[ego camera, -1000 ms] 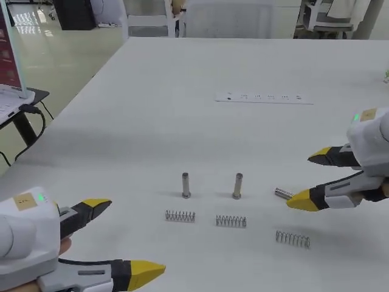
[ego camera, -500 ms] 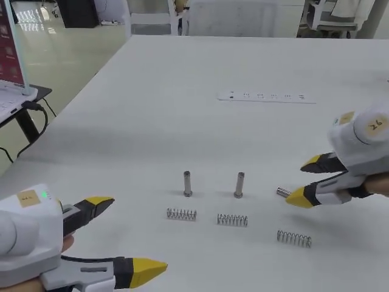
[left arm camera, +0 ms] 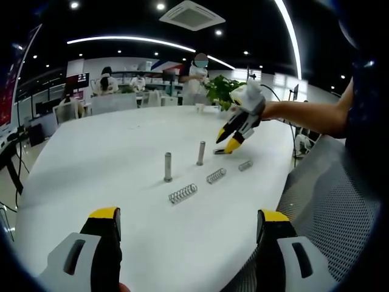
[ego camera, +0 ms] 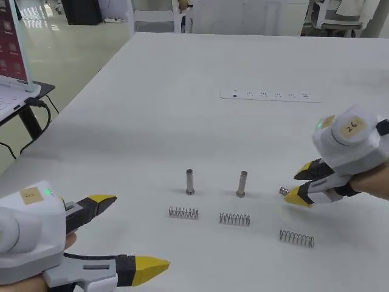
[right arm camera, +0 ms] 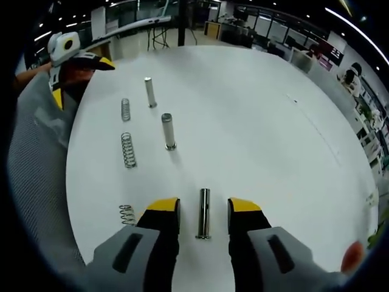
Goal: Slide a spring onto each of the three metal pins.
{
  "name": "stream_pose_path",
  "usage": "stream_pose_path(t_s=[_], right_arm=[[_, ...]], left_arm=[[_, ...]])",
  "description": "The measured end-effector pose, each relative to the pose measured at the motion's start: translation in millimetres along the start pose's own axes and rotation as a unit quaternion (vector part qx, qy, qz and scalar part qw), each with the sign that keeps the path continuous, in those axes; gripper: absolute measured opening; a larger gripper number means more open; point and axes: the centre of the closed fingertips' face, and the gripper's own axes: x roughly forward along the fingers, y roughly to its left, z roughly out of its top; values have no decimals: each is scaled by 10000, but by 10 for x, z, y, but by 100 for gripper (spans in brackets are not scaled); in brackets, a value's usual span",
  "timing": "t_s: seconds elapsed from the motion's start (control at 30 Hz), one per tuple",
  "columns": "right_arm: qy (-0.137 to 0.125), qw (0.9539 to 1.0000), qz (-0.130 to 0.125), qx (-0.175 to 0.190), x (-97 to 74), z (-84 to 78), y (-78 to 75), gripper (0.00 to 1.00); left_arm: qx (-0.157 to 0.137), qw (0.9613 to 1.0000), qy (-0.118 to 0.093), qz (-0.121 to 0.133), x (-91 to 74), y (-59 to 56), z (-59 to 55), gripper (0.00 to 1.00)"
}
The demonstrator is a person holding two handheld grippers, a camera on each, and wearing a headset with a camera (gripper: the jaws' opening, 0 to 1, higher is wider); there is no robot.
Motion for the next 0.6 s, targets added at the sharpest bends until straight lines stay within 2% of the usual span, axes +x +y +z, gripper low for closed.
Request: stream_pose_path(t_s=[0.3,0.6], right_arm=[[140,9999,76,-45,63,31,8,21],[363,9992,181,-26,130,-3,28,15]], left_arm=[[6,10000,-2,6,0,4,-3,89],[-12,10000,-23,16,1,0,3,89]])
